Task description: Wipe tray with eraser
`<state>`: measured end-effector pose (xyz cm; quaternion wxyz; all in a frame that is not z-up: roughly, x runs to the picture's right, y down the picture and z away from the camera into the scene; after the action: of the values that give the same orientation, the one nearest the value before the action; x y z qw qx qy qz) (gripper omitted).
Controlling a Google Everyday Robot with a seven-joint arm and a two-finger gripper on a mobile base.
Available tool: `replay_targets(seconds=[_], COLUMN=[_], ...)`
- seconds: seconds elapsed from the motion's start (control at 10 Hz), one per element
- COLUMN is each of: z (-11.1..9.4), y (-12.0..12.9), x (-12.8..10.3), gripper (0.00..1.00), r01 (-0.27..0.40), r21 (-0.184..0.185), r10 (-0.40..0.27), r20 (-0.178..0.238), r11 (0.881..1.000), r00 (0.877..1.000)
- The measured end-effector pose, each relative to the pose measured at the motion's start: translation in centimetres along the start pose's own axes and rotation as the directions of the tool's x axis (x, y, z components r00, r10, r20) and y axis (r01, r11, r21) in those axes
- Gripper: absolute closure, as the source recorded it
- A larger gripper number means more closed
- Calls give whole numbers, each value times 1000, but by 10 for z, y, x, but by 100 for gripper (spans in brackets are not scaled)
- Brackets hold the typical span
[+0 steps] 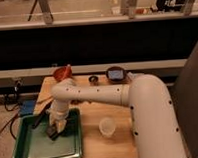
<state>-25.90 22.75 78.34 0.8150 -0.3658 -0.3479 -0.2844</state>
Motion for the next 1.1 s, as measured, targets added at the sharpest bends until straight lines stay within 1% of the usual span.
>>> replay_targets(seconds=[0.3,0.4,0.6,0.7,0.8,1.1], z=[14,21,30,35,41,56], y=[-20,-24,-25,-24,-19,3], x=[-24,-39,-56,-65,-75,-93], gripper=[100,100,100,100,100,100], r01=[58,94,136,154,178,209], r21=[-30,-47,-71,-83,-103,-144], r10=[-58,-94,-135,-153,-178,-209], r20=[4,7,9,11,11,17], r11=[998,994,988,985,979,967], r00=[998,996,991,988,984,978])
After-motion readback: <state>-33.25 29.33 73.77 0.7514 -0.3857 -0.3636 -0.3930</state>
